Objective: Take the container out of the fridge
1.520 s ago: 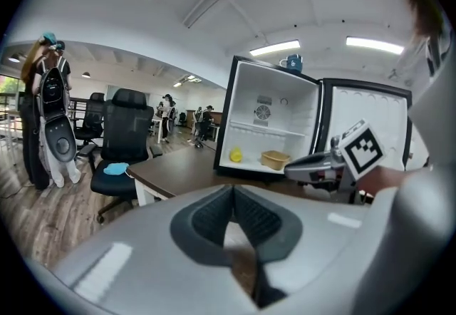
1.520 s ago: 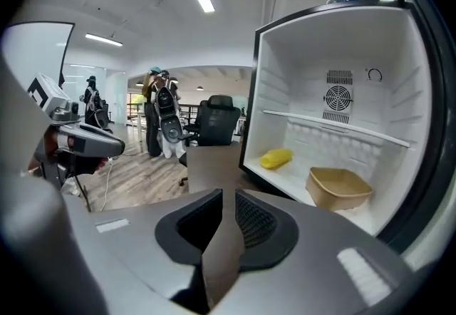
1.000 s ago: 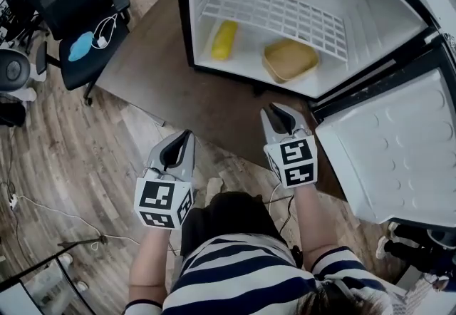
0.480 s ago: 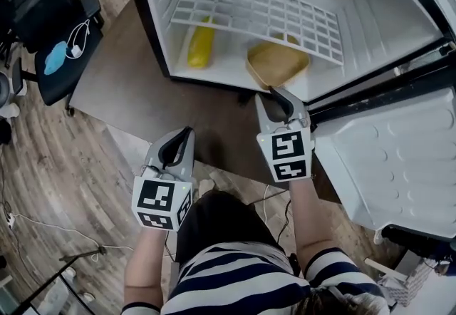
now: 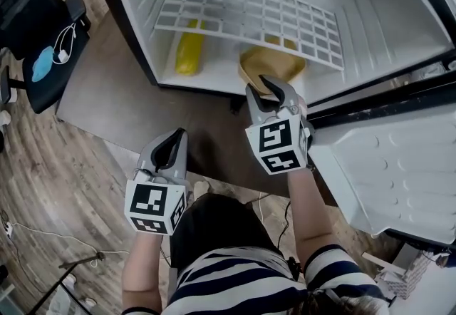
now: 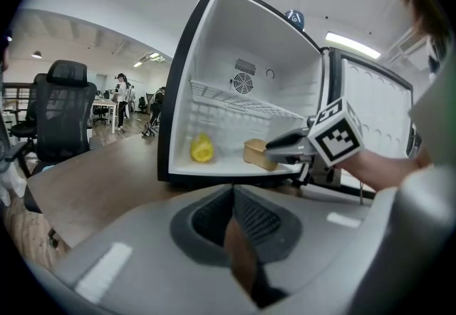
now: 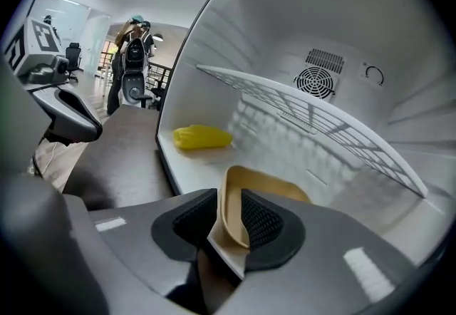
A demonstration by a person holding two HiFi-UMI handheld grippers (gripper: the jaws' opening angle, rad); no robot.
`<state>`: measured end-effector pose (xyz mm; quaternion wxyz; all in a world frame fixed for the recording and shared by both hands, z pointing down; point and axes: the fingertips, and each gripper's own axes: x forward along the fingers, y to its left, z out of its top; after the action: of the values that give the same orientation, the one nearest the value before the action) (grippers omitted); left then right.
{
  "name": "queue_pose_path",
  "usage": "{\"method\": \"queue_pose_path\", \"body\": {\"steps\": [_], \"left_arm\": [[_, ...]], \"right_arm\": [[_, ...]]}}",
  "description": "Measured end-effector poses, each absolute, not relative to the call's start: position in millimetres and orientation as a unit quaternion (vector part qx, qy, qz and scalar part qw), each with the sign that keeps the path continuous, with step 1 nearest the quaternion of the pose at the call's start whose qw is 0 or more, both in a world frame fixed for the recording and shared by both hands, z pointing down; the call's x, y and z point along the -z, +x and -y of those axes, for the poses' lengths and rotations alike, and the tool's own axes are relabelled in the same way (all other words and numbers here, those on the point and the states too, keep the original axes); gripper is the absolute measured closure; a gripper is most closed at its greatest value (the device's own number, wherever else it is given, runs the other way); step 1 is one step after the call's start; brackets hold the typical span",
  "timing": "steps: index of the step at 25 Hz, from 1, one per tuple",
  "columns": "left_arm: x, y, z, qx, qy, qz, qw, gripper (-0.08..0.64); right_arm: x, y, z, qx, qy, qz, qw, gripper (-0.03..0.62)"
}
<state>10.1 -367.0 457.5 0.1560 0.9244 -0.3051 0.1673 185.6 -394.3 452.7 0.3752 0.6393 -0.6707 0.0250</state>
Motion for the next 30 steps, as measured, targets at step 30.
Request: {"method": "queue_pose_path", "body": {"steps": [30], "left_arm": [[-444, -16, 387, -0.159, 0.914, 0.336, 0.163, 0.56]], "right_arm": [[-453, 166, 384, -0.022, 0.582, 0.688, 0.433, 0.575]]}}
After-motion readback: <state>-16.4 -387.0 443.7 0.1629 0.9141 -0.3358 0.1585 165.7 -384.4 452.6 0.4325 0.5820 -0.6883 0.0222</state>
